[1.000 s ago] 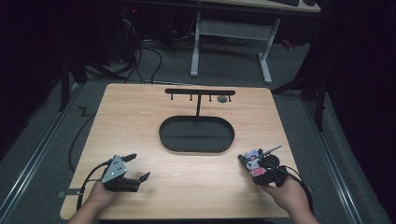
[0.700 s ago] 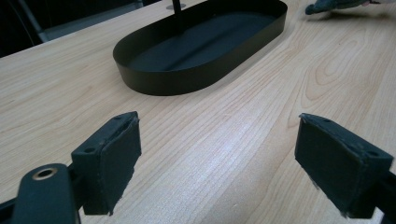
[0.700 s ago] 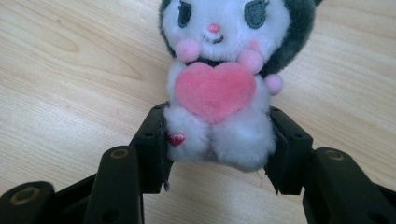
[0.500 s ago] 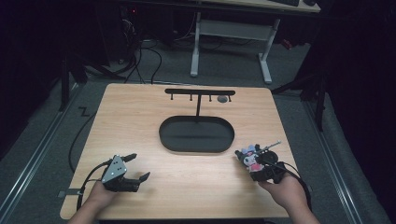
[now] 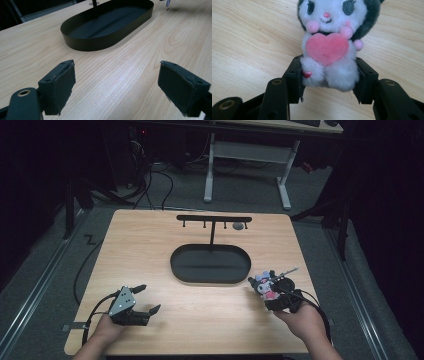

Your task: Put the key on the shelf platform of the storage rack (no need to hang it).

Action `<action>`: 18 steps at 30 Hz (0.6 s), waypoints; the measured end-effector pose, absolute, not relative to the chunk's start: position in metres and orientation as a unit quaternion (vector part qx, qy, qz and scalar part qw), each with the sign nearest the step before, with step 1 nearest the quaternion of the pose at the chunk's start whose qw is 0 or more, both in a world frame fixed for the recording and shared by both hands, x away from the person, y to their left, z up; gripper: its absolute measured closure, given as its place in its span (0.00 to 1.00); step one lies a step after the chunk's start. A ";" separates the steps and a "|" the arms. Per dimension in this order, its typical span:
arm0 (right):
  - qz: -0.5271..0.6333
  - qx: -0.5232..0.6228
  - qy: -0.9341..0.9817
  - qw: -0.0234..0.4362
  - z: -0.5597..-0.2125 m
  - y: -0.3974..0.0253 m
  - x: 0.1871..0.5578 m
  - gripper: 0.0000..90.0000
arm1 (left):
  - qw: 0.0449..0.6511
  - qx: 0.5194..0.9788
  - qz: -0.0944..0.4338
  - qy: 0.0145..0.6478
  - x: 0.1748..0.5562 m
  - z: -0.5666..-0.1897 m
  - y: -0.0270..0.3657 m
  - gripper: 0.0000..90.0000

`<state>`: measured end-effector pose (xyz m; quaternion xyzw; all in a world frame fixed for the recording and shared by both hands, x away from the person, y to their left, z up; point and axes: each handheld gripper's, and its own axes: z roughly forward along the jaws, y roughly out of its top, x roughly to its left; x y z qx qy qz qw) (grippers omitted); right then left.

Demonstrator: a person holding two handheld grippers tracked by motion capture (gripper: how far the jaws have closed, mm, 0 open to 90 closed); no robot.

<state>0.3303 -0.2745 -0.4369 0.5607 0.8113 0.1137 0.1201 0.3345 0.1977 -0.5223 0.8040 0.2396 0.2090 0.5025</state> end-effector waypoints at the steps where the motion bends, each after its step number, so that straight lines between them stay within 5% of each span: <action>1: 0.114 0.559 0.812 0.121 -0.436 -0.274 0.331 0.55 | 0.503 0.804 0.209 0.240 0.335 -0.522 0.198 0.17; 18: 0.142 0.545 0.815 0.134 -0.420 -0.254 0.345 0.55 | 0.502 0.804 0.209 0.240 0.335 -0.522 0.198 0.17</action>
